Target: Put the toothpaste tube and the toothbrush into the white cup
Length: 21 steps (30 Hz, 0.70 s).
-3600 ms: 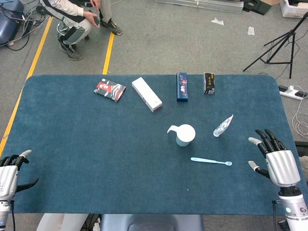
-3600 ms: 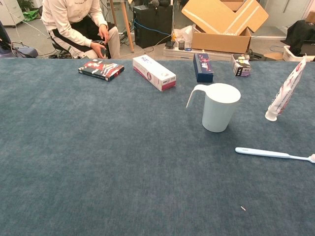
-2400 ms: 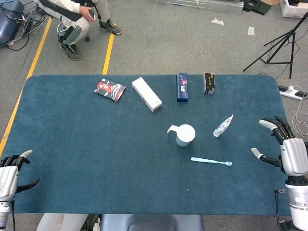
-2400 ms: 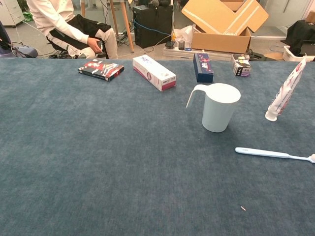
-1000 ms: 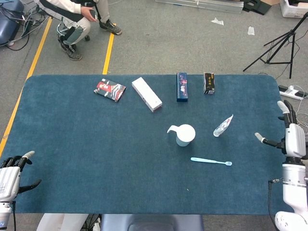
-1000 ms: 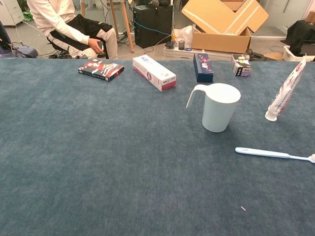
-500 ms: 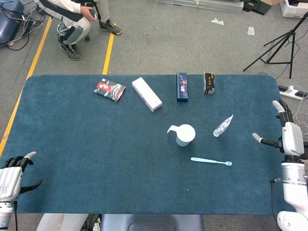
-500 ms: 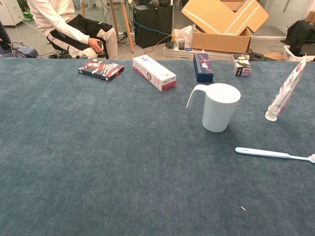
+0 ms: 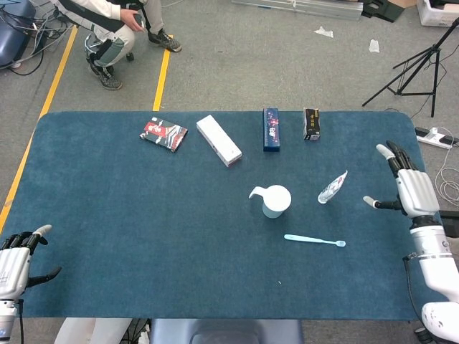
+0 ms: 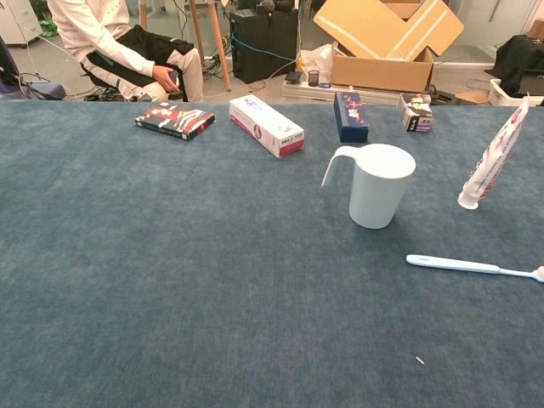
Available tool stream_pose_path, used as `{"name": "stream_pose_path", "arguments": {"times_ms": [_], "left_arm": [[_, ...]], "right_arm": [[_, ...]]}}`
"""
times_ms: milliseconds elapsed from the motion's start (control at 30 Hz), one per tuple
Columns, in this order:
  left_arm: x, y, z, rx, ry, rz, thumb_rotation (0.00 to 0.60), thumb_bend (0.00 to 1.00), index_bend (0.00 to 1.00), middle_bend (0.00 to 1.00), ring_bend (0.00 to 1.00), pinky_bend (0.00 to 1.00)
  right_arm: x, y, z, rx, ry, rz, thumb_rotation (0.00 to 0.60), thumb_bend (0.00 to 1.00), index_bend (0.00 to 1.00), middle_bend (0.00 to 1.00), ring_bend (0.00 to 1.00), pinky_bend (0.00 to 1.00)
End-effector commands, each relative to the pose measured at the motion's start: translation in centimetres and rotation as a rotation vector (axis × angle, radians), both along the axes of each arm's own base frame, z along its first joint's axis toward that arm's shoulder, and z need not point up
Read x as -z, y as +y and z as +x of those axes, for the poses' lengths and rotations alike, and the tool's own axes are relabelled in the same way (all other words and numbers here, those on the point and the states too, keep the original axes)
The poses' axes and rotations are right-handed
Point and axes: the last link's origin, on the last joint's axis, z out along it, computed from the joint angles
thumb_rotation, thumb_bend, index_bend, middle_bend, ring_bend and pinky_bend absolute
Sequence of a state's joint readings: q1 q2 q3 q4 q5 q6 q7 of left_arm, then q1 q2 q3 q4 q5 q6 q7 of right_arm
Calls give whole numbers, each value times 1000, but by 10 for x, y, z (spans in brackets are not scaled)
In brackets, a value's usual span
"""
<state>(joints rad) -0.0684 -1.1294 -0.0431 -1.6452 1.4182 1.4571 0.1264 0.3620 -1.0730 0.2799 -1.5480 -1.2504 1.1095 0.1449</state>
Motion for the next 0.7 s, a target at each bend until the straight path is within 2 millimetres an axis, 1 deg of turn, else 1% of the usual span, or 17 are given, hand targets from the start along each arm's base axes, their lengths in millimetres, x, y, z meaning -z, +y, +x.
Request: {"name": "stream_pose_path", "arguments": {"times_ms": [33,167,333,500,600,700], "left_arm": [[0,0,0,0,1,-1,600,0,192,405,246,227],[0,0,-1,-4,3,-1,600,0,192,405,246,227],[1,0,0,-3,6,-2,600,0,192,405,246,227],[0,0,-1,-5,6,0,600,0,192,405,246,227],[0,0,-1,-7,6,2,600,0,192,405,246,227],[-1,0,-2,-9,6,6,600,0,192,405,245,227]], "right_arm": [[-12,-9,22,-46,147,62,600,26,160,7,0,226],[-23,-14,40,-52,304,124,600,51,215,23,0,219],[-29,-21,55,-38,519,181,600,89,251,26,0,209],[-26,-30,69,-24,685,217,600,120,261,26,0,191],[-20,-35,74,-14,781,240,600,128,277,26,0,186],[-10,-40,78,-11,839,262,600,129,283,26,0,181]]}}
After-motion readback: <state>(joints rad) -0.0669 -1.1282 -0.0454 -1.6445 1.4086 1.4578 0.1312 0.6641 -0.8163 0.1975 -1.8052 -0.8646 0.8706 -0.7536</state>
